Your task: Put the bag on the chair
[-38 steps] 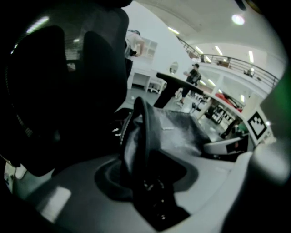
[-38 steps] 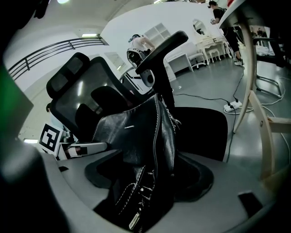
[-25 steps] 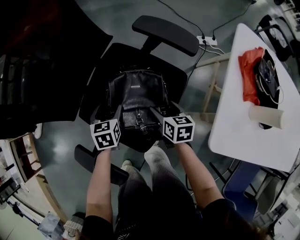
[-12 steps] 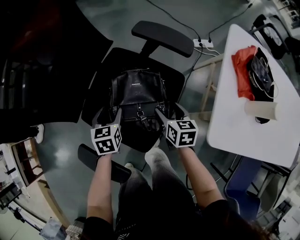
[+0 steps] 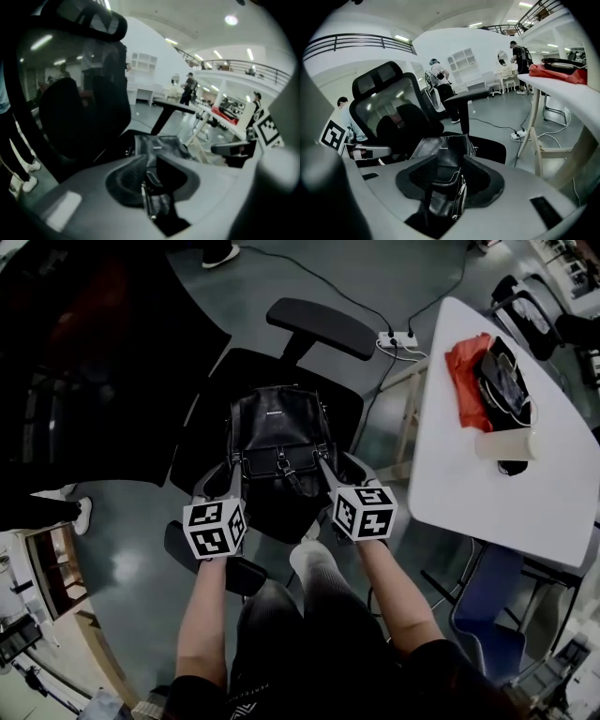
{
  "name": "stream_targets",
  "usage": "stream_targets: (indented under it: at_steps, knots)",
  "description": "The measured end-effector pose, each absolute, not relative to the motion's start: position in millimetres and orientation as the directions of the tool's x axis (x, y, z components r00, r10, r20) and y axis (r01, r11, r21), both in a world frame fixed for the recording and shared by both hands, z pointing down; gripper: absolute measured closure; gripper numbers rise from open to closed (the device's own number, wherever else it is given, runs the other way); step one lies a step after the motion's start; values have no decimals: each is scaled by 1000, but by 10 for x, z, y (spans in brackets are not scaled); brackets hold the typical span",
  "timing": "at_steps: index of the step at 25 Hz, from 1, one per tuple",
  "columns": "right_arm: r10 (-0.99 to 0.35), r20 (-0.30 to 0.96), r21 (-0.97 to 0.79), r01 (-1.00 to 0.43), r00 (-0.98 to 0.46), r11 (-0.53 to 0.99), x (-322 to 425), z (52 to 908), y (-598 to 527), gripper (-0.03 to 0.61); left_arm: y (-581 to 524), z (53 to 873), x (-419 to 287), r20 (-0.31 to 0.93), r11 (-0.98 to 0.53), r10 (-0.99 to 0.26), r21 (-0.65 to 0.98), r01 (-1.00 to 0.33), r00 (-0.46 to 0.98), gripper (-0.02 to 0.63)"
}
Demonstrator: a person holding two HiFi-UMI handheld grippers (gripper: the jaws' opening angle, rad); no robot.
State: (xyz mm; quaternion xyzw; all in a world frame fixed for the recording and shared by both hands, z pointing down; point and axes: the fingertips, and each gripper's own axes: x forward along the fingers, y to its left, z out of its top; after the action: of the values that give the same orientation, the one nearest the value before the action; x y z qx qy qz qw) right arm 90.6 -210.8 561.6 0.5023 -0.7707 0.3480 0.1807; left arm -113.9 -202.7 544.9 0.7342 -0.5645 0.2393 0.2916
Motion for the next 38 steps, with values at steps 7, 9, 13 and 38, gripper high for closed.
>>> stream_targets:
  at_steps: [7,9,13,38]
  knots:
    - [-667,618,-346,-906,-417,246,922,5395,-1948,526,-1875,5190,-1043,660,-208,-701,172,-963,270,582]
    - [-671,613,-345,-905,-417,248,910,5340,-1904,549,-1834,5102,-1027,644,-207,-716,171,-963,268,597]
    - [-673,609,-338,-905,-419,258,881,5262,-1824,570,-1742,4999,-978,630,-213,-725,178,-961,277,604]
    - [-637,632,-355,-895,-442,269,743,5099,-1503,580,-1331,4841,-1101,654,-168,-713,190,-967,253,604]
